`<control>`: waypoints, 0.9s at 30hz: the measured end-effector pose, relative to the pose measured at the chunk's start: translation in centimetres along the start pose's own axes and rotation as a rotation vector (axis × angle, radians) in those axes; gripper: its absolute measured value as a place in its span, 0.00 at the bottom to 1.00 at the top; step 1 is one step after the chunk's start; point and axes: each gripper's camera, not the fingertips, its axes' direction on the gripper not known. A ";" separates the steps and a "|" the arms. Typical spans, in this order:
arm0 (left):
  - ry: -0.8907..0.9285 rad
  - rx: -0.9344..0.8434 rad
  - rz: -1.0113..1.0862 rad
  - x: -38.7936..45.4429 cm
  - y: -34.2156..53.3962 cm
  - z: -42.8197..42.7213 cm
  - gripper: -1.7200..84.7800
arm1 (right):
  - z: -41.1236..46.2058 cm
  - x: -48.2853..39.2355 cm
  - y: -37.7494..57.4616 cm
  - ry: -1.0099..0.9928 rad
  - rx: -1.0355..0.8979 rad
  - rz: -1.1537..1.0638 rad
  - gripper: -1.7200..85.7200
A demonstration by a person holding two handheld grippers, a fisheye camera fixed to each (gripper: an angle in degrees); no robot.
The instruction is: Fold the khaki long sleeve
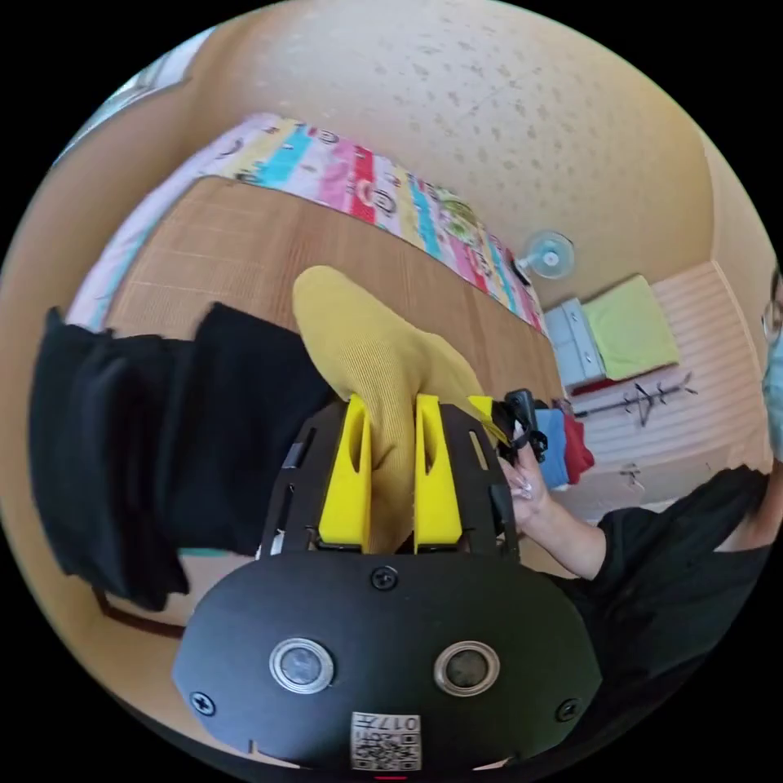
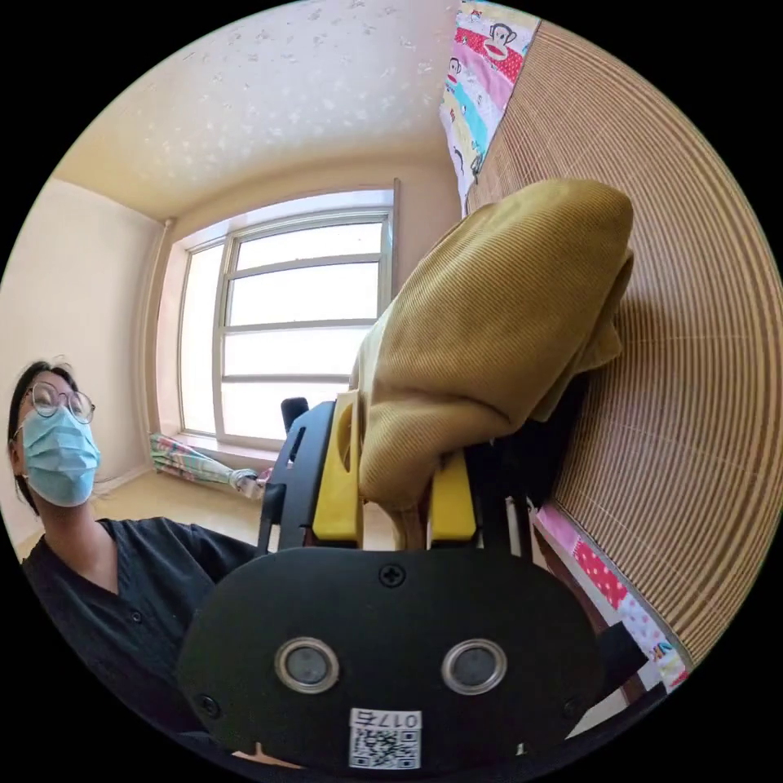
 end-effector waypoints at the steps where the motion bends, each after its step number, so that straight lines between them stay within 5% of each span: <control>1: -0.097 0.041 -0.051 -2.5 0.6 -2.2 0.13 | 4.3 0.3 -0.3 0.047 -0.070 -0.031 0.14; 5: -0.340 0.172 -0.300 -7.4 3.9 -5.6 0.16 | 12.0 4.5 1.5 0.274 -0.306 0.012 0.10; 11: -0.204 0.412 -0.257 -4.0 10.7 -1.0 0.12 | 5.8 11.7 8.3 0.494 -0.310 0.086 0.06; 19: -0.002 -0.044 0.127 8.2 10.6 18.1 0.15 | -5.2 13.7 10.0 0.802 -0.073 0.178 0.10; 27: -0.037 -0.158 0.345 13.2 10.9 29.3 0.23 | -6.7 11.6 7.1 1.119 0.203 0.144 0.20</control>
